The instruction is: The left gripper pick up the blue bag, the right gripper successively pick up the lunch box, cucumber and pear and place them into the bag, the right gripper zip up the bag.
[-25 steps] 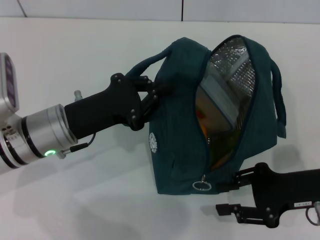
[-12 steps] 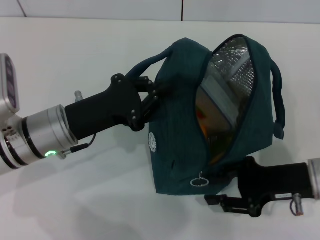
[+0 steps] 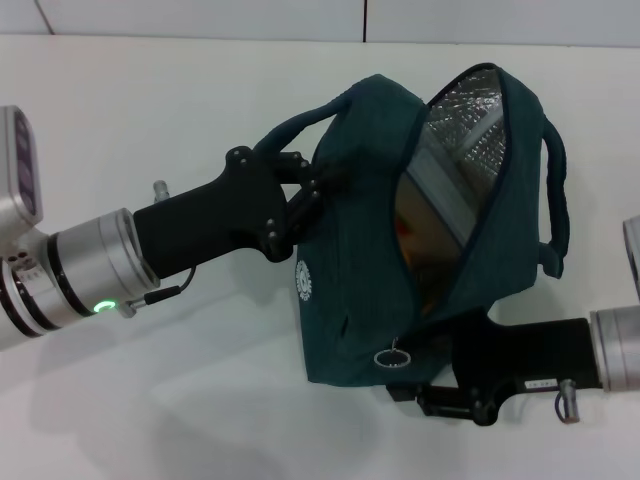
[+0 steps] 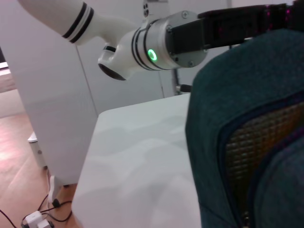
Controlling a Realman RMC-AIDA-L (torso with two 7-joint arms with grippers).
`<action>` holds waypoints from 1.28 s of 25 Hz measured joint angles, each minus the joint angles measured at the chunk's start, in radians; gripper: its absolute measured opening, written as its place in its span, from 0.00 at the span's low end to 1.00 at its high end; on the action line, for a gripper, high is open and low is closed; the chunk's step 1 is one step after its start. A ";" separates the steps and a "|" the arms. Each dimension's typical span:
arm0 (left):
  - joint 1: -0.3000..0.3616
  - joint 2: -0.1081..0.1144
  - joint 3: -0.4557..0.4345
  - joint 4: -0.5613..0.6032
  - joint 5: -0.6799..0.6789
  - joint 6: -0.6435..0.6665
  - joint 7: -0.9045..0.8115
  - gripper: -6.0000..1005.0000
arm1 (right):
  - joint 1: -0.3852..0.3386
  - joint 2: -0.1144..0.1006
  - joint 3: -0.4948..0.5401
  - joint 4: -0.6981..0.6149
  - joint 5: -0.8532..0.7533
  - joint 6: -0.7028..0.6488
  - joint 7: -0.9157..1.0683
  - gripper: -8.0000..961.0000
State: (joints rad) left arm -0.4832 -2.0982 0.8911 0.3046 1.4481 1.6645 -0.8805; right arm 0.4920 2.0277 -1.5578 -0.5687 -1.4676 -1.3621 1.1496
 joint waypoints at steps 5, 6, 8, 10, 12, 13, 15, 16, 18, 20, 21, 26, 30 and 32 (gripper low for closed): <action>-0.003 0.000 0.000 -0.010 0.000 0.001 0.000 0.06 | 0.001 0.000 -0.039 -0.010 0.010 0.024 -0.005 0.35; -0.003 0.000 0.000 -0.010 0.000 0.001 0.000 0.07 | 0.001 0.000 -0.039 -0.010 0.010 0.024 -0.005 0.33; -0.003 0.000 0.000 -0.011 0.000 0.001 0.000 0.07 | -0.001 0.000 -0.039 -0.010 0.010 0.028 -0.022 0.28; -0.003 0.000 0.000 -0.011 0.000 0.001 0.000 0.08 | -0.006 0.000 -0.039 -0.015 0.012 0.028 -0.045 0.23; -0.002 0.000 0.000 -0.011 0.000 0.002 0.000 0.08 | -0.016 0.000 -0.040 -0.027 0.021 0.021 -0.069 0.18; -0.001 0.000 0.000 -0.012 0.000 0.001 0.000 0.08 | -0.020 0.000 -0.040 -0.030 0.027 0.020 -0.077 0.15; 0.002 0.000 -0.003 -0.015 -0.001 0.001 0.000 0.09 | -0.030 0.000 -0.040 -0.036 0.053 0.014 -0.110 0.11; 0.003 0.000 -0.003 -0.019 -0.007 0.001 0.000 0.09 | -0.033 0.000 -0.040 -0.037 0.064 0.011 -0.123 0.09; 0.006 0.001 -0.004 -0.031 -0.025 0.002 0.000 0.10 | -0.036 -0.001 -0.040 -0.036 0.087 -0.001 -0.154 0.04; 0.009 0.003 -0.002 -0.039 -0.037 0.008 0.000 0.10 | -0.036 -0.002 -0.038 -0.035 0.096 -0.015 -0.169 0.02; 0.013 0.003 -0.002 -0.039 -0.038 0.015 0.000 0.10 | -0.036 -0.003 -0.037 -0.036 0.096 -0.018 -0.171 0.02; 0.032 0.006 -0.007 -0.039 -0.046 0.049 -0.006 0.18 | -0.031 -0.004 -0.034 -0.038 0.097 -0.021 -0.172 0.02; 0.040 0.007 -0.009 -0.039 -0.058 0.062 -0.041 0.25 | -0.028 -0.005 -0.033 -0.047 0.097 -0.023 -0.172 0.02; 0.046 0.008 -0.009 -0.039 -0.069 0.063 -0.052 0.29 | -0.028 -0.005 -0.033 -0.057 0.097 -0.023 -0.173 0.02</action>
State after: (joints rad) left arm -0.4374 -2.0903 0.8822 0.2653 1.3795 1.7272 -0.9325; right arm 0.4640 2.0231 -1.5912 -0.6260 -1.3704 -1.3852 0.9769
